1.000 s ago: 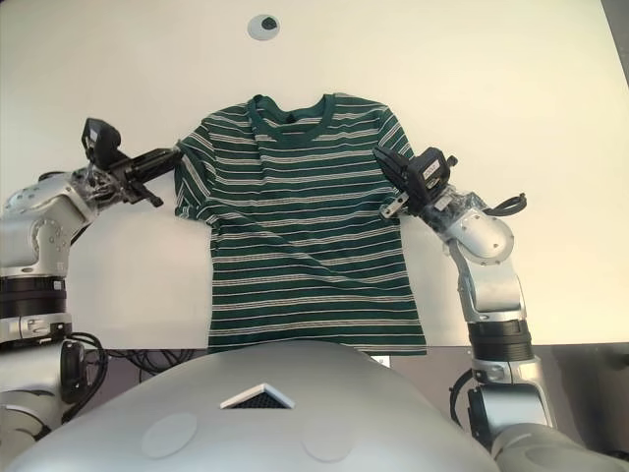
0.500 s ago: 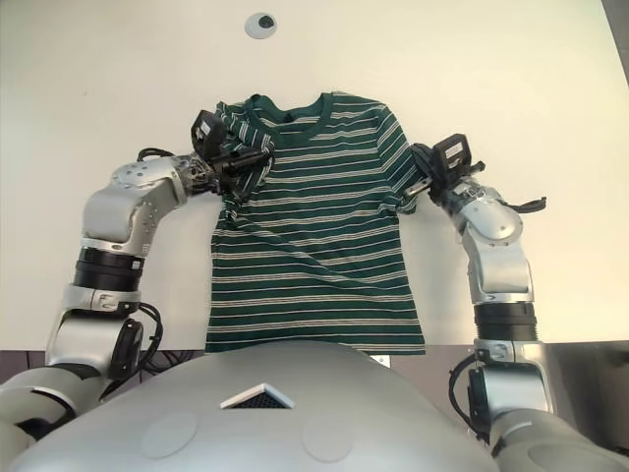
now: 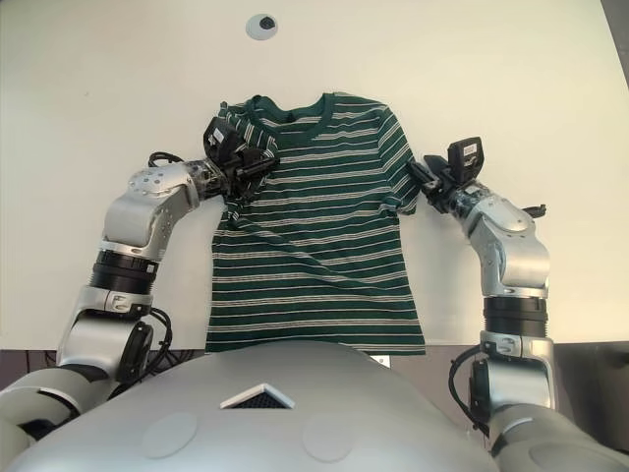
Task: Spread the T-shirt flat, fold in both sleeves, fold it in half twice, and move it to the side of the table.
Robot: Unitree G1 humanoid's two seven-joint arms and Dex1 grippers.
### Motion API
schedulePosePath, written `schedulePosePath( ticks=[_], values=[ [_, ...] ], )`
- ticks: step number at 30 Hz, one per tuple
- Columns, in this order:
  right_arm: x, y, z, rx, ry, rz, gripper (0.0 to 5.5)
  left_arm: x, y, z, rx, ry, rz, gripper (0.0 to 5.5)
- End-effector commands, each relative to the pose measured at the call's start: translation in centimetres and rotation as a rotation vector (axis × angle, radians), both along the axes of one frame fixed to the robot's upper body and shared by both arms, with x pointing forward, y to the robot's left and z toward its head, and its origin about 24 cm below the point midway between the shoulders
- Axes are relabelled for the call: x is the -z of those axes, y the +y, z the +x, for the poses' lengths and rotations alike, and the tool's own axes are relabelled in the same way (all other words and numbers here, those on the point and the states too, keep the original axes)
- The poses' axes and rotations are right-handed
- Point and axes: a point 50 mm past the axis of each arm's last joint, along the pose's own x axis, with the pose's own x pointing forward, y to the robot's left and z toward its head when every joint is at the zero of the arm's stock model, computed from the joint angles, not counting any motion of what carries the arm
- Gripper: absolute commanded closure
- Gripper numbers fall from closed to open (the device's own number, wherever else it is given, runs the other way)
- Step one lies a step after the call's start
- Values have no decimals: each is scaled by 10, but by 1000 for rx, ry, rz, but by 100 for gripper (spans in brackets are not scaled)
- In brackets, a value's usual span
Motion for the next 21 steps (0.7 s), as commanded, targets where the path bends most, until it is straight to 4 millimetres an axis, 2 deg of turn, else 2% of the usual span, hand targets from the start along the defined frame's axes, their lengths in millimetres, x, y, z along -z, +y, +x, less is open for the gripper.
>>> schedulePosePath(
  ticks=[1,3,9,13,15,19,21],
  values=[
    [-1,4,-6,-41,37,24,366,5,2,-7,-10,24,8,417],
    [2,10,-10,-83,56,19,366,2,1,-8,-8,10,1,417],
    [6,8,-7,-65,40,-27,463,-7,1,-20,48,-40,1,417],
    [0,7,-3,-44,-2,-25,522,-14,6,-13,9,-102,27,417],
    [-4,8,-1,-36,-33,-24,549,-15,5,-11,33,-132,32,393],
    [-9,11,6,-60,-58,-27,550,-15,9,-13,15,-162,53,333],
    [-11,12,8,-69,-66,-28,550,-21,10,-15,14,-179,6,328]
  ],
)
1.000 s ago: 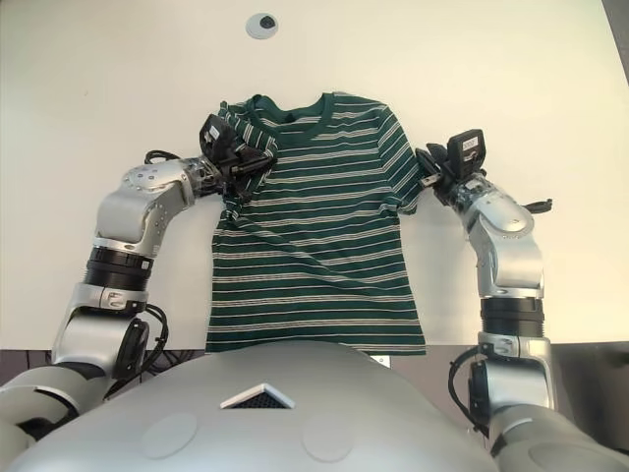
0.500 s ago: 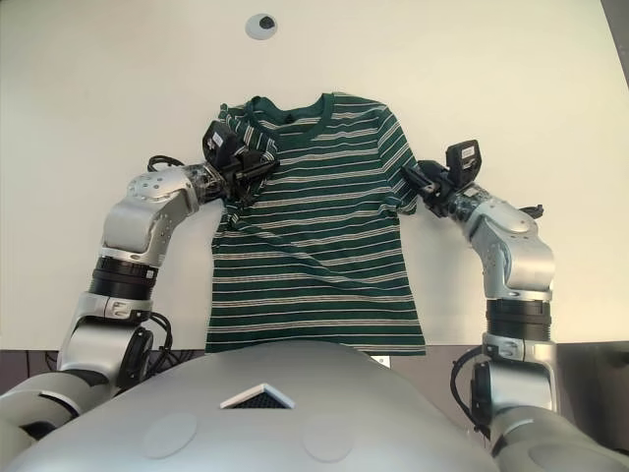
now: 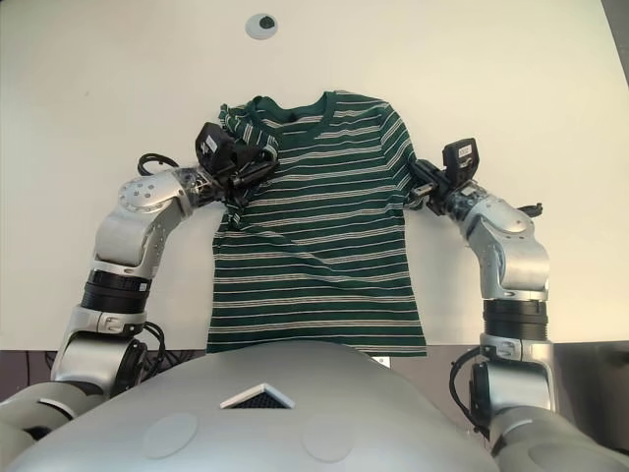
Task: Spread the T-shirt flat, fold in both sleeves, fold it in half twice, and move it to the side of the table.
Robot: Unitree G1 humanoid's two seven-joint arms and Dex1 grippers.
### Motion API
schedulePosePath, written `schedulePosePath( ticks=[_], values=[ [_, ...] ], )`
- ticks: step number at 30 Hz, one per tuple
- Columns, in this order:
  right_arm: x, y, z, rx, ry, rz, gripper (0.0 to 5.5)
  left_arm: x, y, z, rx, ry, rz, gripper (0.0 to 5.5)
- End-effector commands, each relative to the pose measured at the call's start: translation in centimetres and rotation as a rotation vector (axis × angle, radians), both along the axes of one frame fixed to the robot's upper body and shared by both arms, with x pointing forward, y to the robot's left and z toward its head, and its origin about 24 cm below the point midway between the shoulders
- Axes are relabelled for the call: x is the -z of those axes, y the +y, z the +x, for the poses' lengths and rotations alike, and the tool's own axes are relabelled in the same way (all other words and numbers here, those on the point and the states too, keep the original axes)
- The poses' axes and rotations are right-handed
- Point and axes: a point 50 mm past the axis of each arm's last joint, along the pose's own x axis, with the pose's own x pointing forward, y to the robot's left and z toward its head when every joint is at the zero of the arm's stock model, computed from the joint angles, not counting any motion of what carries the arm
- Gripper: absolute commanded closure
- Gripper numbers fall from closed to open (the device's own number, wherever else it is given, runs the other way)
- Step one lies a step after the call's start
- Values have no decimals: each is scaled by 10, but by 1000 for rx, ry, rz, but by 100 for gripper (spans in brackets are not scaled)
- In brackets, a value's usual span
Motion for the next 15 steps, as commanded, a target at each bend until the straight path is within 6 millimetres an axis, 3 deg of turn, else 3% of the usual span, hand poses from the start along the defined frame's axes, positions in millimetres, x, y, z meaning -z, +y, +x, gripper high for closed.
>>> schedulePosePath(
  ticks=[1,4,7,9,15],
  values=[
    [-8,5,9,-25,-40,6,550,-12,8,-4,-10,-46,-60,328],
    [-16,7,15,-40,-73,-2,550,-21,12,-11,3,-96,-126,328],
    [-24,23,19,-119,-98,-14,550,-6,11,-35,102,-55,-15,328],
    [-23,38,19,-191,-99,-52,550,6,8,-38,99,-71,90,328],
    [-22,80,26,-337,-101,-118,550,23,-8,-64,244,7,136,328]
  ],
)
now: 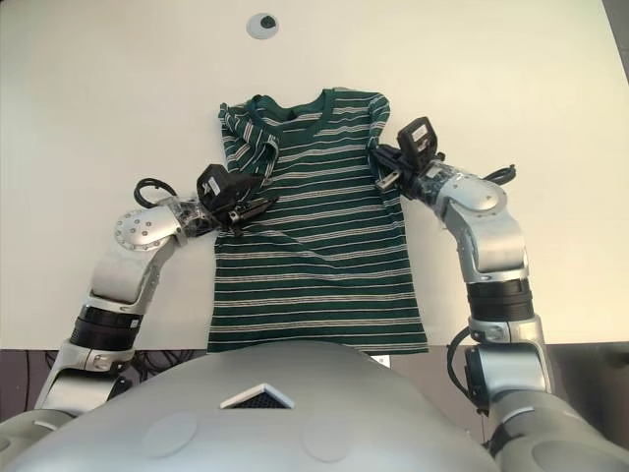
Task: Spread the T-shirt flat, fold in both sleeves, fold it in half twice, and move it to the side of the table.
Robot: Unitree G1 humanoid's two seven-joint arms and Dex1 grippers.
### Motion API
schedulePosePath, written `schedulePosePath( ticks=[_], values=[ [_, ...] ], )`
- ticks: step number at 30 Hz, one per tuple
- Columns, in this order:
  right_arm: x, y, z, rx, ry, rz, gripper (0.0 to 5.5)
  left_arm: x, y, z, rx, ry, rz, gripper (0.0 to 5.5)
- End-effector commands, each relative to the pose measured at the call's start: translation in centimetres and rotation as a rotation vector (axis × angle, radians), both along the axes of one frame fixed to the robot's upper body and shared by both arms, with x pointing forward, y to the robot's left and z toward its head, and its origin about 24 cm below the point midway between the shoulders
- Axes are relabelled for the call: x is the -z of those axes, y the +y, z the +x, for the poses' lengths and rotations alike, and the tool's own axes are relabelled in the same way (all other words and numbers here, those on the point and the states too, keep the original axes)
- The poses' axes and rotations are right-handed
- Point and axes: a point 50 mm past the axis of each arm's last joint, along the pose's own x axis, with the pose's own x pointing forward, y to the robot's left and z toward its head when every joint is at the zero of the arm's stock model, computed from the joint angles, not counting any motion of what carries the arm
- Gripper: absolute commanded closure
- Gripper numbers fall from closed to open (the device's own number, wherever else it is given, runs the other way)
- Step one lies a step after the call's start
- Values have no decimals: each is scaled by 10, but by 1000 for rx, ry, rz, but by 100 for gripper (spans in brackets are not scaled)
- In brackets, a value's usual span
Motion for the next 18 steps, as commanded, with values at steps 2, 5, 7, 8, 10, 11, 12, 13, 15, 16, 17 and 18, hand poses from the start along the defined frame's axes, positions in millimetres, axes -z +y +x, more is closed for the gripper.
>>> schedulePosePath(
  ticks=[2,5,7,8,10,11,12,13,15,16,17,18],
  values=[
    [2,34,2,-120,-9,-54,550,19,-10,-28,145,81,100,328],
    [13,46,-5,-178,16,-124,550,20,-13,-28,147,89,111,328],
    [19,50,-8,-196,41,-152,511,21,-14,-28,145,92,113,325],
    [21,52,-11,-209,55,-167,490,22,-14,-29,144,95,114,325],
    [26,52,-15,-224,76,-197,458,22,-15,-30,139,95,114,325],
    [27,51,-16,-225,85,-208,444,22,-15,-30,137,95,113,325],
    [28,48,-18,-221,91,-217,431,21,-14,-29,135,93,111,325],
    [27,46,-19,-215,90,-220,413,21,-13,-28,128,90,116,325],
    [21,42,-22,-204,74,-204,396,22,-10,-27,115,86,130,325],
    [15,40,-23,-196,58,-174,396,22,-9,-27,111,85,133,325],
    [7,40,-24,-190,43,-136,396,20,-7,-27,109,83,132,325],
    [-4,38,-24,-176,30,-68,396,16,-4,-26,105,72,120,325]
  ],
)
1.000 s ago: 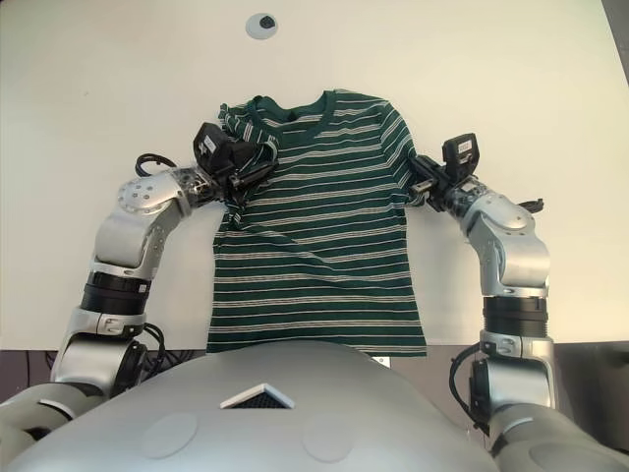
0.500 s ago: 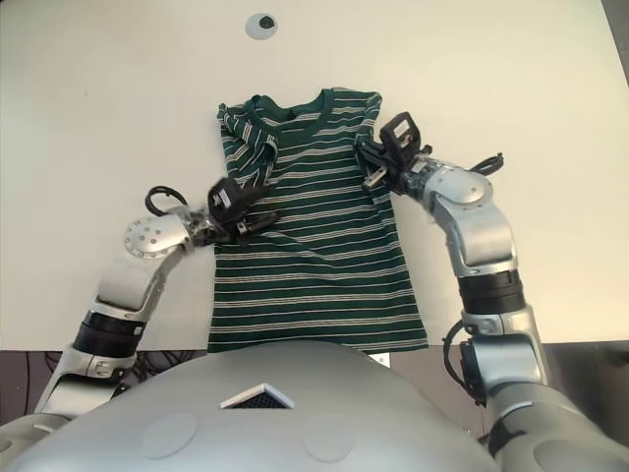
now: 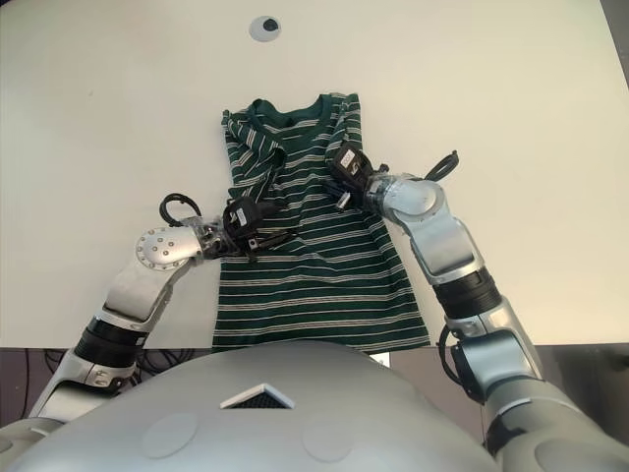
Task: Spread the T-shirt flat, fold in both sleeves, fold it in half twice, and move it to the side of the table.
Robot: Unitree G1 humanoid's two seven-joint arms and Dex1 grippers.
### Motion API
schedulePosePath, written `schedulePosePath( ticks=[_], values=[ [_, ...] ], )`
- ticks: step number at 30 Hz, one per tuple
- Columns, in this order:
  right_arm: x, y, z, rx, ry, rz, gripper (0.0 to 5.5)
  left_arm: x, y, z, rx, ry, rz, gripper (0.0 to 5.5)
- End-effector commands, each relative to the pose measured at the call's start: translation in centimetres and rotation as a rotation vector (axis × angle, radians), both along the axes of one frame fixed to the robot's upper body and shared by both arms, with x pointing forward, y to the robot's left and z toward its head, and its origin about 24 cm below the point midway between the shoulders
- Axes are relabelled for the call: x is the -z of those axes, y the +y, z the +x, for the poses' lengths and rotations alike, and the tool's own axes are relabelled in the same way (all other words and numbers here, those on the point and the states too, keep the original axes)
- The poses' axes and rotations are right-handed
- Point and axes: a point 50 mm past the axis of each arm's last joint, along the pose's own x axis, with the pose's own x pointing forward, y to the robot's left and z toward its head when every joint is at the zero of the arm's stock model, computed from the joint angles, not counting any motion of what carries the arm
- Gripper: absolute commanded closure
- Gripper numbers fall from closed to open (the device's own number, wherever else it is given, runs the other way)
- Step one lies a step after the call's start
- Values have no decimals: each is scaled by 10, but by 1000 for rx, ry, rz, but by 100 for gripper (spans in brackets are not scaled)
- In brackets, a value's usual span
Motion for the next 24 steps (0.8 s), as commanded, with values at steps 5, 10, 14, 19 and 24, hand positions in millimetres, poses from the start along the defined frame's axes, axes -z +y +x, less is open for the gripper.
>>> schedulePosePath(
  ticks=[5,10,14,19,24],
  values=[
    [-65,-33,-3,118,-31,349,396,-9,36,10,-103,1,21,325],
    [-75,-57,-1,180,-46,397,396,-14,45,12,-108,-9,11,325],
    [-70,-74,-7,108,-184,228,396,-34,54,13,-103,-65,-111,325],
    [-61,-104,-48,-214,-269,-17,396,-56,76,-16,20,-48,-165,325],
    [-43,-125,-90,-496,-232,-251,393,-46,103,-46,60,46,46,268]
  ],
)
